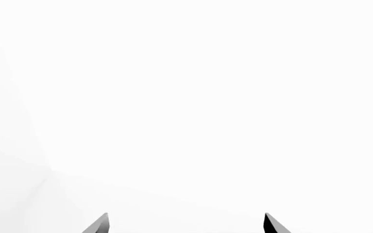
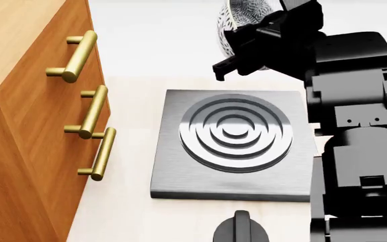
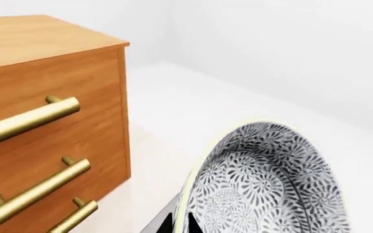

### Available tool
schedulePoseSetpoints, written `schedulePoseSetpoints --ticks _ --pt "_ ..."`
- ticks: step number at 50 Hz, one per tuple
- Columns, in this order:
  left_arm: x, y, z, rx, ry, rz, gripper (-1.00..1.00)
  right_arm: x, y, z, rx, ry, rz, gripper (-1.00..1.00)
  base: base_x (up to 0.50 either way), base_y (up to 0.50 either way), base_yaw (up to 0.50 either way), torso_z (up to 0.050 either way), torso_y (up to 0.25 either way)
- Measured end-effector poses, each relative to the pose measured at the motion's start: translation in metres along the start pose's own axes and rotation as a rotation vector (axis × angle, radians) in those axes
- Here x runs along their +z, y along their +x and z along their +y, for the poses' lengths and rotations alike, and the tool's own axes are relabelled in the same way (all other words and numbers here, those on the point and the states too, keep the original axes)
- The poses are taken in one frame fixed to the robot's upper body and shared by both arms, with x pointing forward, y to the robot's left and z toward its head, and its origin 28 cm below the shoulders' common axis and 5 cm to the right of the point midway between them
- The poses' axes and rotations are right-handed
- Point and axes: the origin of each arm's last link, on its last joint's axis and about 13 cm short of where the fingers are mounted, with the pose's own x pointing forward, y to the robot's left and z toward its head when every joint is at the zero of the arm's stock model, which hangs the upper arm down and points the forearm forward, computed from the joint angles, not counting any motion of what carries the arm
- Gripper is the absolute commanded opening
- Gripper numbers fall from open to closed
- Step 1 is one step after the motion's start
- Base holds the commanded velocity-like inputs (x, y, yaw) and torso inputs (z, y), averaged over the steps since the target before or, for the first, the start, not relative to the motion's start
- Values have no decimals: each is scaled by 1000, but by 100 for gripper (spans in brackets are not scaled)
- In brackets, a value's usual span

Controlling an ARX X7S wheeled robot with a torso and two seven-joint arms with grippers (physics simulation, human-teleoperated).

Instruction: Put the bowl on the stove.

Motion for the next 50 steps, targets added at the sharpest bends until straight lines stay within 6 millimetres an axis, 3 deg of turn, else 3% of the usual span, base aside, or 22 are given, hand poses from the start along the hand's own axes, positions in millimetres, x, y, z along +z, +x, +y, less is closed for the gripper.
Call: schedulePoseSetpoints --ticks 16,28,36,50 --pt "-1 -1 -1 -7 21 2 100 -3 2 2 -25 33 9 -100 0 0 0 0 -206" --pt "-1 -1 -1 -5 25 -1 100 -4 2 3 -30 37 13 -100 0 0 0 0 -14" --pt "-1 -1 -1 -8 33 -4 100 -3 3 4 -31 42 8 -100 0 0 0 0 -221" --pt "-1 -1 0 1 25 -5 100 -4 3 4 -41 46 10 -100 0 0 0 0 -1"
